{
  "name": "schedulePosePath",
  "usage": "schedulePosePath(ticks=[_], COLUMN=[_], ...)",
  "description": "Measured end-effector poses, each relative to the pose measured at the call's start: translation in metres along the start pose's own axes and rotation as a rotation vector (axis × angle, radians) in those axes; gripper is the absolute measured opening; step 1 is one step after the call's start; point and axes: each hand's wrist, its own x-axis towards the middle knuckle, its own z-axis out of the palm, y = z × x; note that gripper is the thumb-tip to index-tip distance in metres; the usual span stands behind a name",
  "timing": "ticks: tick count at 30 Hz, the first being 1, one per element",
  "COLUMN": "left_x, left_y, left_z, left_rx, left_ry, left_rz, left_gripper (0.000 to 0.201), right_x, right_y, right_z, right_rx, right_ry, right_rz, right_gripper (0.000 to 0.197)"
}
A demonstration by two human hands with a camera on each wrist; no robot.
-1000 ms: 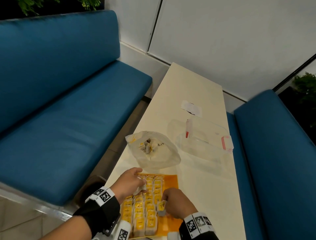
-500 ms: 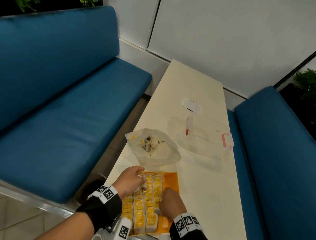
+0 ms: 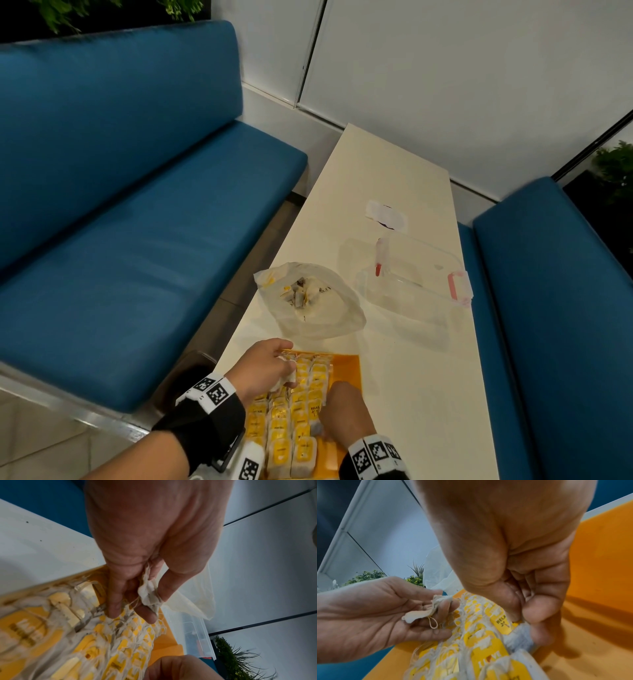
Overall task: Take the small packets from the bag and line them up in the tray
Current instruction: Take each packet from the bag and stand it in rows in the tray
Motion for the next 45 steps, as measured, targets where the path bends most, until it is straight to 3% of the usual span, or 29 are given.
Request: schedulePosePath(ticks=[4,8,11,13,16,21,25,28,30,36,45], left_x=[-0.004,-0.009,-0.01,-0.011,-0.012,-0.016,-0.017,-0.017,-0.017,-0.01,-0.007], left_y=[0.004,0.009,0.009,0.008,0.011,0.014,0.013,0.012,0.01,0.01,0.013], left_z=[0.0,-0.004,-0.006,-0.007,-0.007,-0.007,-0.009,-0.012,-0.013,-0.005,-0.003], left_rx=[-0.184,-0.363,-0.441,-0.49,-0.554,-0.553,-0.555,-0.506,-0.413,-0.108,0.072], left_ry=[-0.018,-0.028,-0.046,-0.057,-0.097,-0.139,-0.176,-0.187,-0.205,-0.008,0.027], left_rz=[-0.071,-0.131,-0.168,-0.181,-0.191,-0.151,-0.085,0.039,0.121,0.254,0.276], left_gripper=[0.024,0.03,0.041,0.047,0.052,0.053,0.045,0.028,0.027,0.009,0.011], right_x=[-0.004,-0.011,-0.02,-0.028,-0.028,-0.023,-0.019,-0.017,-0.015,-0.01,-0.003], right_y=[0.001,-0.004,-0.013,-0.02,-0.024,-0.027,-0.029,-0.029,-0.027,-0.024,-0.019], right_z=[-0.001,-0.012,-0.022,-0.025,-0.018,-0.011,-0.022,-0.04,-0.047,-0.053,-0.055], right_rx=[0.019,0.089,0.158,0.134,-0.007,0.086,0.435,0.703,0.805,0.884,0.941], right_ry=[-0.01,0.131,0.283,0.261,0.238,0.323,0.352,0.277,0.22,0.17,0.149], right_rz=[-0.032,-0.12,-0.471,-0.724,-0.891,-0.863,-0.729,-0.553,-0.522,-0.466,-0.383], right_gripper=[0.03,0.01,0.025,0.03,0.031,0.019,0.009,0.012,0.011,0.008,0.008])
